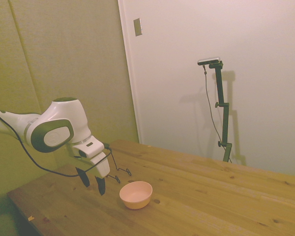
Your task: Load the bowl
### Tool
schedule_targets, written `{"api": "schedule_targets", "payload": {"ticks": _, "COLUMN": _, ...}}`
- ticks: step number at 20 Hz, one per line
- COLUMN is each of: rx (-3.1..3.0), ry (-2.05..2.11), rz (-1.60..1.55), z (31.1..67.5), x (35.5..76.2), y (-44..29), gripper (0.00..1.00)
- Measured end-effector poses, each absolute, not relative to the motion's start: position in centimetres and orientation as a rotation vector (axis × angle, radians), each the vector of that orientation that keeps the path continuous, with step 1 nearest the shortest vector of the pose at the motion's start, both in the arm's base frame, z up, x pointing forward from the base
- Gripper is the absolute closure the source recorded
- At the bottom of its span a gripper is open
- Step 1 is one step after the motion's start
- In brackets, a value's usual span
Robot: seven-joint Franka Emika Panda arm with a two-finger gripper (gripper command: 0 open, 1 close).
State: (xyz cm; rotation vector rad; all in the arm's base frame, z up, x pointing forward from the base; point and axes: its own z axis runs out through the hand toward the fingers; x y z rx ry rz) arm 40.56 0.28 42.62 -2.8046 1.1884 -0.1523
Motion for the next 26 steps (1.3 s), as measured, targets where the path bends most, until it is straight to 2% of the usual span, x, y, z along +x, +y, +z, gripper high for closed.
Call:
{"api": "schedule_targets", "payload": {"ticks": 6, "rx": -2.790, "ry": 1.245, "rz": -0.271, "z": 43.3, "x": 41.7, "y": 0.5, "gripper": 0.00}}
{"api": "schedule_targets", "payload": {"ticks": 11, "rx": -2.754, "ry": 1.360, "rz": -0.361, "z": 43.6, "x": 45.2, "y": -1.3, "gripper": 0.00}}
{"api": "schedule_targets", "payload": {"ticks": 15, "rx": -2.746, "ry": 1.418, "rz": -0.375, "z": 42.0, "x": 48.4, "y": -2.0, "gripper": 0.00}}
{"api": "schedule_targets", "payload": {"ticks": 19, "rx": -2.746, "ry": 1.462, "rz": -0.346, "z": 39.0, "x": 50.6, "y": -2.6, "gripper": 0.00}}
{"api": "schedule_targets", "payload": {"ticks": 20, "rx": -2.749, "ry": 1.467, "rz": -0.336, "z": 38.2, "x": 51.0, "y": -2.6, "gripper": 1.00}}
{"api": "schedule_targets", "payload": {"ticks": 26, "rx": -2.753, "ry": 1.484, "rz": -0.290, "z": 36.1, "x": 52.2, "y": -2.8, "gripper": 1.00}}
